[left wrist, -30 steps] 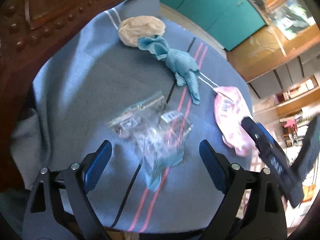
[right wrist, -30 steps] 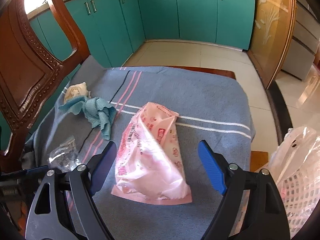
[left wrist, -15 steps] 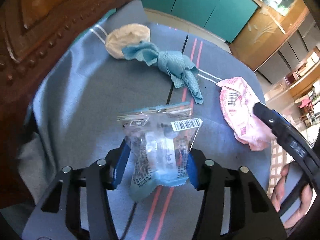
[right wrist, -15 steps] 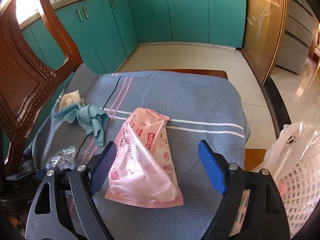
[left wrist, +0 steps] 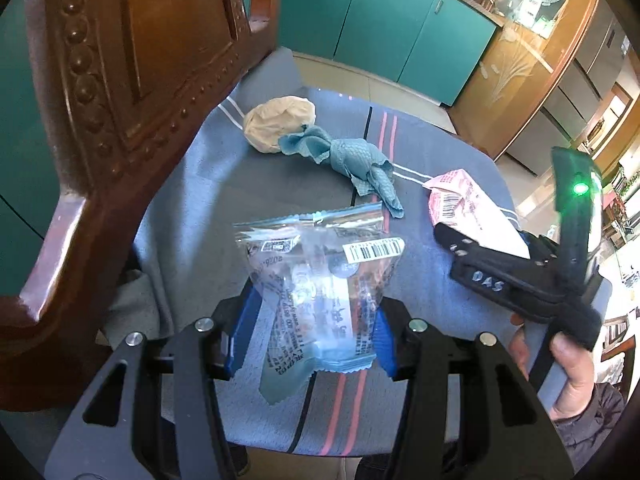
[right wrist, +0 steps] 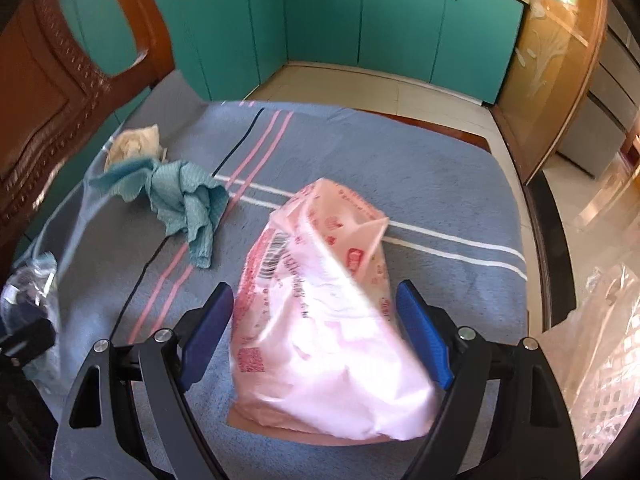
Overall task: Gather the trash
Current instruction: 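Lift the clear bag with the left gripper while the right grasps the pink printed bag, then carry both bags over the basket and open both grippers to drop them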
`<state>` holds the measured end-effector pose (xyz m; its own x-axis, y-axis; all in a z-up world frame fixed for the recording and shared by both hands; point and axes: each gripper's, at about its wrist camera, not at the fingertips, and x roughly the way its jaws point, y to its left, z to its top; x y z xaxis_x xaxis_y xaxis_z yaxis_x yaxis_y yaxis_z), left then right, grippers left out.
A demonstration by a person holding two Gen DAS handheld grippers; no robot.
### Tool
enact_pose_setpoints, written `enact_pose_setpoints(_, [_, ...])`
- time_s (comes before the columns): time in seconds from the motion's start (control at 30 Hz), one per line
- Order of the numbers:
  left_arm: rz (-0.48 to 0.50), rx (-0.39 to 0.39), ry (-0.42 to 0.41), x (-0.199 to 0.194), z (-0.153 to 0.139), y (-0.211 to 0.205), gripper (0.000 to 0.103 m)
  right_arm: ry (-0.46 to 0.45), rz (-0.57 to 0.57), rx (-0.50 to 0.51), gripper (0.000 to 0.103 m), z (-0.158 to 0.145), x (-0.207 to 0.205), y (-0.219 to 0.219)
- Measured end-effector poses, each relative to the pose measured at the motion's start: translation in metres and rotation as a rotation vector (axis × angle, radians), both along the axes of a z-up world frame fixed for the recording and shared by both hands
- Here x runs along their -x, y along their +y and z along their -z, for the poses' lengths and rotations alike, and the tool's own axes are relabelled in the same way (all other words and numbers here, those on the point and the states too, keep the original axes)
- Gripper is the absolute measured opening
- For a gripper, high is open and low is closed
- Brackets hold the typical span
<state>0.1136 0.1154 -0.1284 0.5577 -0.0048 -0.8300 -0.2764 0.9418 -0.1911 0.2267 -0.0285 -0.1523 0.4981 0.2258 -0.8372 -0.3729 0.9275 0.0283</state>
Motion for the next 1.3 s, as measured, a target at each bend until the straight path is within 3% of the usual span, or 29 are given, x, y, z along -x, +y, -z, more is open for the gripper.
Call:
enact_pose_setpoints(0.3, [-0.004,-0.011,-0.009,0.005,0.0,-0.002,0.052,-0.031,-0.074,0.042,0.052,0.001,0.011,0.013])
enact_pose_setpoints(0.6, [-0.003,-0.023,-0.017,0.005,-0.001,-0.006,0.052,-0.043,-0.094,-0.015,0.052,-0.017,0.021,0.005])
enact_pose_setpoints(0.73, [0.001,-0.046,-0.039,0.008,-0.007,-0.01,0.052,-0.044,-0.104,-0.103,0.052,-0.031,0.026,-0.012])
enact_pose_setpoints(0.97, [0.049,-0.073,-0.082,0.007,-0.022,-0.028,0.052,-0.127,-0.065,-0.239,0.052,-0.067,0.04,-0.053])
enact_pose_setpoints(1.1, [0.106,-0.061,-0.107,0.0,-0.031,-0.046,0.052,-0.196,0.009,-0.273,0.052,-0.083,0.053,-0.086])
enact_pose_setpoints(1.23, [0.202,-0.034,-0.128,-0.013,-0.04,-0.078,0.052,-0.28,0.179,-0.322,0.052,-0.096,0.074,-0.143])
enact_pose_setpoints(1.3, [0.262,-0.017,-0.14,-0.02,-0.044,-0.097,0.052,-0.281,0.299,-0.35,0.052,-0.094,0.088,-0.179])
